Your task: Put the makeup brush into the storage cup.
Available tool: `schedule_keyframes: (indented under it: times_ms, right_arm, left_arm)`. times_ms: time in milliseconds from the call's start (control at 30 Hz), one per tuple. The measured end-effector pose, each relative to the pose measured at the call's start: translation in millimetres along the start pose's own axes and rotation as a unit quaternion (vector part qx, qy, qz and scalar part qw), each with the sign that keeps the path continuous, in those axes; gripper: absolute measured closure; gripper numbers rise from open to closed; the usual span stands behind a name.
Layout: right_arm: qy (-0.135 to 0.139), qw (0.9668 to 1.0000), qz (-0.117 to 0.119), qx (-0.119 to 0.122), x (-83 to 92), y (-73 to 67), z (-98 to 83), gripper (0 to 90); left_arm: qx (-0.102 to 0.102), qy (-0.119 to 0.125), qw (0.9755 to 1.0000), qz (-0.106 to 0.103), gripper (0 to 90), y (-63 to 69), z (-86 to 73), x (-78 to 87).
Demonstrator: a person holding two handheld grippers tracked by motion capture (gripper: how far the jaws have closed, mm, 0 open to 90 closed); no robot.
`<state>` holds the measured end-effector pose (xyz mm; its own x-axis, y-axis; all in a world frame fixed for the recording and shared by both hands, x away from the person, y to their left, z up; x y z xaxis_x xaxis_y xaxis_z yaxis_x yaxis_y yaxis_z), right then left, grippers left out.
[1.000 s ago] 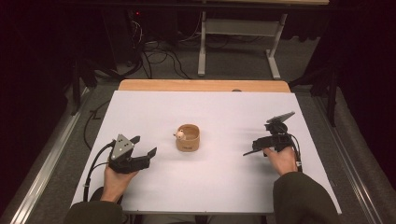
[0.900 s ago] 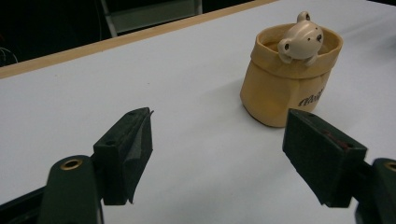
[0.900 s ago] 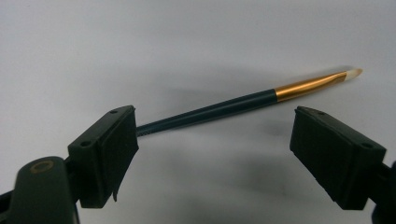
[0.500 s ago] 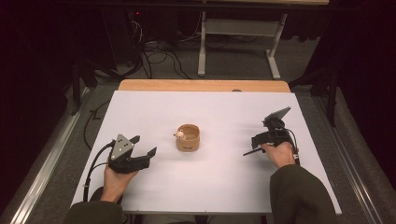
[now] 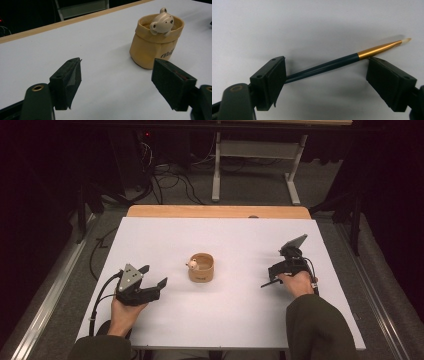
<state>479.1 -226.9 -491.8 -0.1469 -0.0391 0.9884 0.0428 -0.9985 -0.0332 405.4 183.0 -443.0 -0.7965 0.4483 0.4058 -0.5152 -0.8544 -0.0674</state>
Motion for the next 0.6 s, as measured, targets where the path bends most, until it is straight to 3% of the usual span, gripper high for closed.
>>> schedule_keyframes:
  times_ms: [267,600]
  right_arm:
    - [0.003,0.9999,-0.010,0.005,0.6,2.7,0.5,24.3]
    - [0.004,0.9990,-0.032,0.029,3.3,9.7,0.0,41.8]
  left_arm:
    - [0.000,0.000,1.0000,0.000,24.4,0.2,-0.1,0.2]
    - [-0.003,-0.001,1.0000,-0.002,24.5,0.8,-0.4,0.2]
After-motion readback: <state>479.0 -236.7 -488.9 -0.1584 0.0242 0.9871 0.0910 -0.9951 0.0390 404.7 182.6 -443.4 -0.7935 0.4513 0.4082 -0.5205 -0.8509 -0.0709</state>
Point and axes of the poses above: each handheld gripper's, and its own axes: x roughly backward along the jaws, z roughly out of its top, y roughly to its right, the point moved 10 cm from there along -x, roughly forward along the jaws, and after that the axes turned 2 degrees about -x, right-handed, at the moved point
